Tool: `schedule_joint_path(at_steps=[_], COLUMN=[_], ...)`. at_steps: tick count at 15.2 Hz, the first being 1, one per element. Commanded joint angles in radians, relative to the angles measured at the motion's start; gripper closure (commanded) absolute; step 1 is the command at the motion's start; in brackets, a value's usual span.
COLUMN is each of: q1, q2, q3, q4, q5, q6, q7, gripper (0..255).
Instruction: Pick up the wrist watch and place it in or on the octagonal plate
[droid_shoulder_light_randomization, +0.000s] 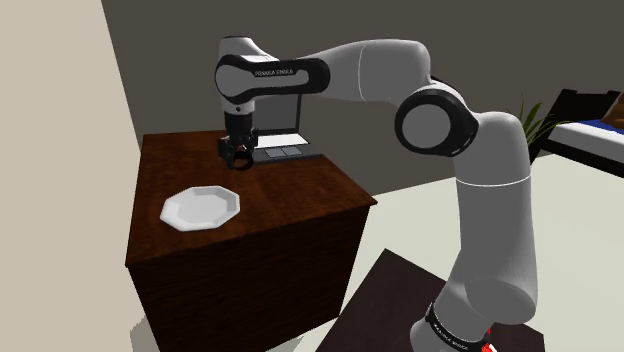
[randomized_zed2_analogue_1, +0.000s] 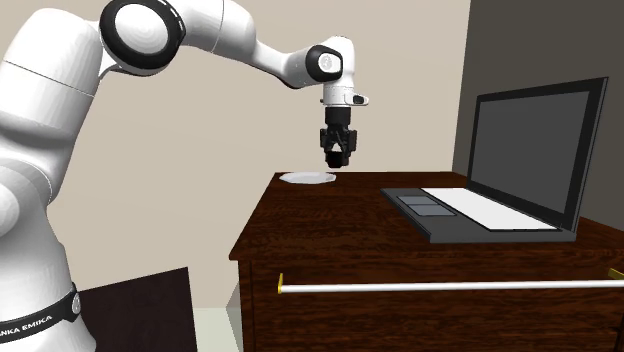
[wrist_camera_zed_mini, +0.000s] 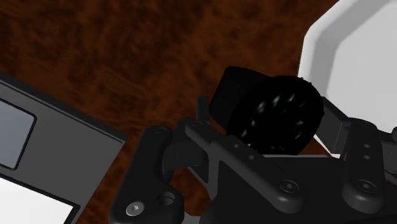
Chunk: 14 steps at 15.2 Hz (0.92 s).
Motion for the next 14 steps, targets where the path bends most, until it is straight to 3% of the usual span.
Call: schedule_joint_path(at_steps=[1, 3, 14], q1=[0.001, 0.002, 0.182], q2=[0.003, 0.004, 0.087], q3=[0.000, 0.000, 0.057], q4=[0.034, 0.050, 0.168], q5=[0.000, 0.000, -0.033], q6=[-0.031, -0.047, -0.082], q7=[0.001, 0.001, 0.231], gripper=[255, 255, 255])
